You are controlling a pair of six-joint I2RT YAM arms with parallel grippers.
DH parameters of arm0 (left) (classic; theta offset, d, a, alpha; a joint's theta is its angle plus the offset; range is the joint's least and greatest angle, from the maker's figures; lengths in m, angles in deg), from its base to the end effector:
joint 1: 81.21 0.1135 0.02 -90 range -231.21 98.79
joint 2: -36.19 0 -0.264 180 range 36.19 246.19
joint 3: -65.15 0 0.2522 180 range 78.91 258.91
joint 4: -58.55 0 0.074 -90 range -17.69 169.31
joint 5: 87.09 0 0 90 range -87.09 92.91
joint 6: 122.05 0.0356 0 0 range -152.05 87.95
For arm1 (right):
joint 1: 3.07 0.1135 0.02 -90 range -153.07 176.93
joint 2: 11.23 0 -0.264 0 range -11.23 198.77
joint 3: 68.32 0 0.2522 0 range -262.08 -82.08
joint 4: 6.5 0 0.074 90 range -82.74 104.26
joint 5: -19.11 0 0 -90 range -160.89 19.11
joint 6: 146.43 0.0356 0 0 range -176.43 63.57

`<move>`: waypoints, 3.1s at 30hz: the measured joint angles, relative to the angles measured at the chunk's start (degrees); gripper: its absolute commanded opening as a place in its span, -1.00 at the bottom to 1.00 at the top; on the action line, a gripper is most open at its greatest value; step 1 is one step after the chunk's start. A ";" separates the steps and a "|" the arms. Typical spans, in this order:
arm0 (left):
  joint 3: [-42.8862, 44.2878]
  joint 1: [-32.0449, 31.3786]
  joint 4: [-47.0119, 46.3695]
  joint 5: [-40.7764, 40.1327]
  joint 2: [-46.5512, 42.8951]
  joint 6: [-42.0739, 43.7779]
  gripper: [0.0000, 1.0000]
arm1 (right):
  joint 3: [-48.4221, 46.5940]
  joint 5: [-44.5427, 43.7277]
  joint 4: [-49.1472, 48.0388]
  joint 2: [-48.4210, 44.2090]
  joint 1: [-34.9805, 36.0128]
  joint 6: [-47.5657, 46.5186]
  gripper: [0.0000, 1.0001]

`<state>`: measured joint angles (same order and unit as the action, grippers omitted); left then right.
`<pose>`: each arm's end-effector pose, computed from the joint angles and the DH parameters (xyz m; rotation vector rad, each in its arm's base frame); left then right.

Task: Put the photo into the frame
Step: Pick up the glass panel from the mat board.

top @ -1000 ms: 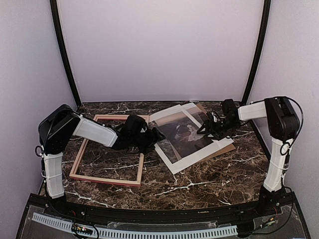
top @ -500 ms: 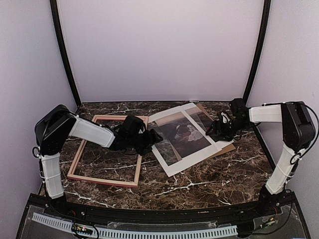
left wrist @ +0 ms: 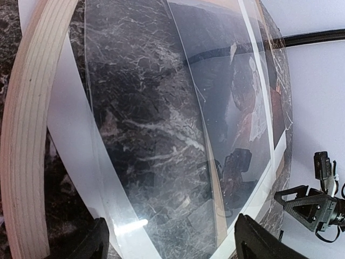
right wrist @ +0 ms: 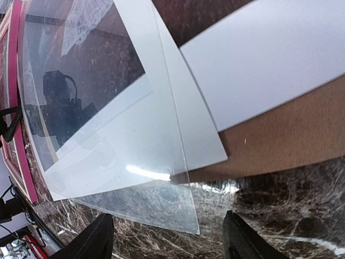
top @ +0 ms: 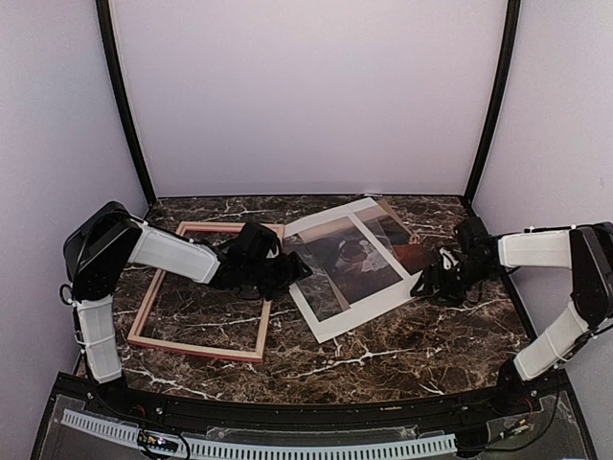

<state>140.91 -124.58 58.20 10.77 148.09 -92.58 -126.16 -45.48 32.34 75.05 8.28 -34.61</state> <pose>0.2953 -0.2856 0.1458 -0.2793 2.4261 -1.0870 0.2574 0.0673 0.1589 0.1287 2.7905 0.7630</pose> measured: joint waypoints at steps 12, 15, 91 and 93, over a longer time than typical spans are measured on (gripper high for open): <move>0.00 -0.85 0.85 -0.63 -0.17 1.92 0.64 | 5.86 4.28 -5.99 -1.49 0.61 2.62 0.29; 0.00 -1.14 0.90 -1.01 -0.17 2.08 0.64 | 6.62 6.40 -7.98 -1.11 0.61 2.75 0.24; -0.98 -1.88 -1.16 -1.88 -0.15 3.37 0.62 | -12.07 18.05 -9.90 14.84 0.66 -2.27 -0.19; -0.98 -1.90 -1.16 -1.88 -0.15 3.43 0.62 | -13.90 17.62 -9.33 16.46 0.63 -2.56 -0.20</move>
<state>139.93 -126.48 57.04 8.89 147.93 -89.15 -140.06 -27.87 23.01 91.50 8.92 -37.16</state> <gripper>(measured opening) 0.809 0.402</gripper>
